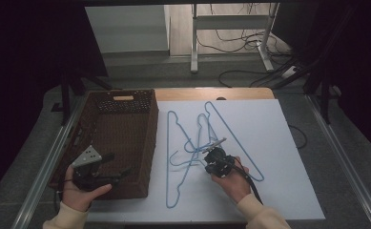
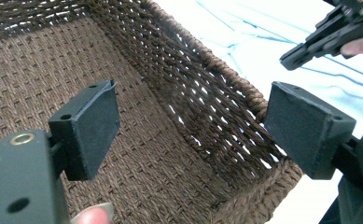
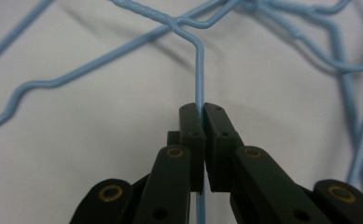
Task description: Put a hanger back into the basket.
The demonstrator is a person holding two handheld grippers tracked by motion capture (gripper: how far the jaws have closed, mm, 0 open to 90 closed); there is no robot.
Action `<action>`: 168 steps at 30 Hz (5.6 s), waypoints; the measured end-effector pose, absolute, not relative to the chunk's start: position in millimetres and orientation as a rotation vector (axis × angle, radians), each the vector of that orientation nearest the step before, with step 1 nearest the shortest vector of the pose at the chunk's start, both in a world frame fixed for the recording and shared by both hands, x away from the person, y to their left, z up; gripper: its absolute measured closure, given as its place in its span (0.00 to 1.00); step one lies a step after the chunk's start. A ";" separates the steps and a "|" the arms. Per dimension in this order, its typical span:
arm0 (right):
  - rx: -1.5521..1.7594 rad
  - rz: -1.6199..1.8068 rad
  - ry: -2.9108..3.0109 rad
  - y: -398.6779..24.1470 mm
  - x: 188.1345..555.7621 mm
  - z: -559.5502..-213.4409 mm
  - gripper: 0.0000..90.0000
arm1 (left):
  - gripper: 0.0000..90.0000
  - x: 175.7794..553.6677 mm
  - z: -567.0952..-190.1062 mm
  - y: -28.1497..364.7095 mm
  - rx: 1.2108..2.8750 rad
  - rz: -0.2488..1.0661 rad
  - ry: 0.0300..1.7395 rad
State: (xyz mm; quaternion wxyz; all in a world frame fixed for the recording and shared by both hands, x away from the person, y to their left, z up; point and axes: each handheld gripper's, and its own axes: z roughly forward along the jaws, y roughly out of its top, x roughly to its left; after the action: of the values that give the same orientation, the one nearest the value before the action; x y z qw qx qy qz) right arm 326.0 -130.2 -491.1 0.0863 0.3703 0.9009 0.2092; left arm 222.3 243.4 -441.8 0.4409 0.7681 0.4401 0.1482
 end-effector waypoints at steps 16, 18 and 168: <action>1.179 0.887 2.600 -172.6 326.5 -453.2 0.97 | 0.20 222.4 -442.0 241.5 1.912 0.371 1.091; 1.198 0.911 2.591 -175.3 327.0 -451.9 0.97 | 0.20 222.4 -441.9 241.0 1.913 0.370 1.088; 1.232 1.573 2.310 -233.9 311.6 -448.8 0.47 | 0.97 285.3 -385.0 219.5 1.511 -0.088 1.021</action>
State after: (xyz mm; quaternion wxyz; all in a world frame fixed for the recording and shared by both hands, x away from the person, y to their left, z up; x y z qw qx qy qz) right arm 311.6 -233.9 -448.8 0.0436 0.4030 0.7556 0.5146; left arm 285.3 219.5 -385.0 0.6114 0.6549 0.4425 -0.0383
